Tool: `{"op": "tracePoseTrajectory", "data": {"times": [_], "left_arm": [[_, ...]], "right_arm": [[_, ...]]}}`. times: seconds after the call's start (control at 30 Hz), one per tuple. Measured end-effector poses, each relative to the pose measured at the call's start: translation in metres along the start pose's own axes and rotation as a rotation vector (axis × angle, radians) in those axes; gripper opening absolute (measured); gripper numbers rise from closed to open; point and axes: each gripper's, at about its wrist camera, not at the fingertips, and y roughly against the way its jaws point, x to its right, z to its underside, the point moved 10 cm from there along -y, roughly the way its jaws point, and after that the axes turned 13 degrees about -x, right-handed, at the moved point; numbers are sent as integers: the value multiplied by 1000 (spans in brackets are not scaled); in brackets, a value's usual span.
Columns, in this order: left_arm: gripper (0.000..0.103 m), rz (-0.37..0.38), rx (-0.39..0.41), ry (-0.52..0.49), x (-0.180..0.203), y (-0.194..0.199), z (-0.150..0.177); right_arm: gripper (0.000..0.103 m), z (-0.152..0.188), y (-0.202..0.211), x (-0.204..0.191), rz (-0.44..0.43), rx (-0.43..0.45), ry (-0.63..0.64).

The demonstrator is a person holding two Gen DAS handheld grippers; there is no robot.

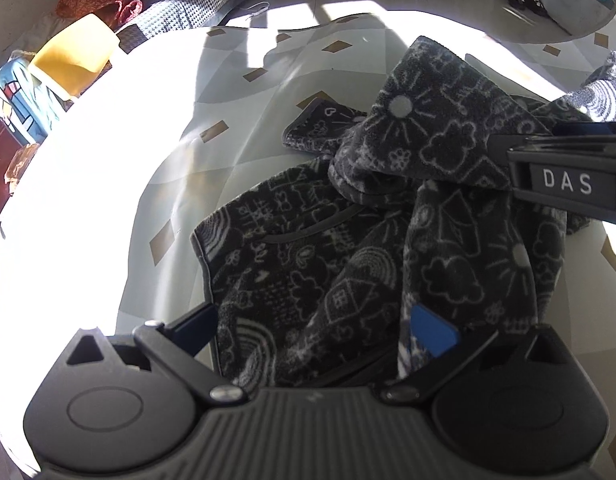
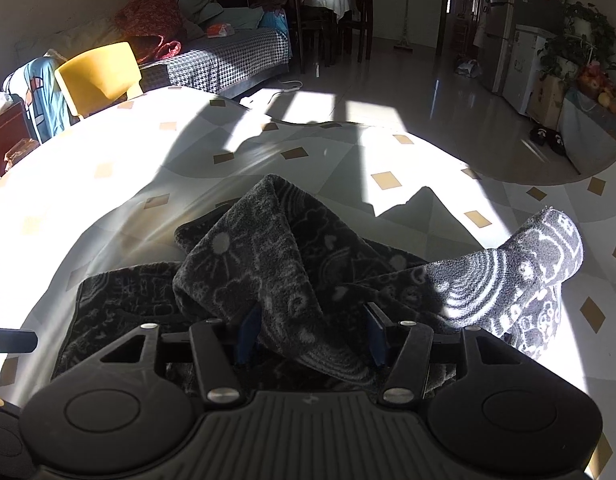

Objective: Fold clothes

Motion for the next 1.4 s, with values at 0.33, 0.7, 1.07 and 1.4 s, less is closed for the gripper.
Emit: {"op": "tracePoseTrajectory", "data": {"times": [0.33, 0.7, 1.07, 1.4], "left_arm": [[103, -2, -93, 50, -9, -21, 7], [103, -55, -52, 83, -24, -14, 1], [103, -83, -13, 76, -29, -7, -2], [103, -94, 18, 60, -24, -1, -3]], "right_arm": [[27, 3, -29, -4, -53, -47, -29], [4, 19, 9, -12, -21, -20, 50], [4, 58, 65, 10, 16, -26, 80], [5, 108, 83, 29, 93, -139, 93]]}}
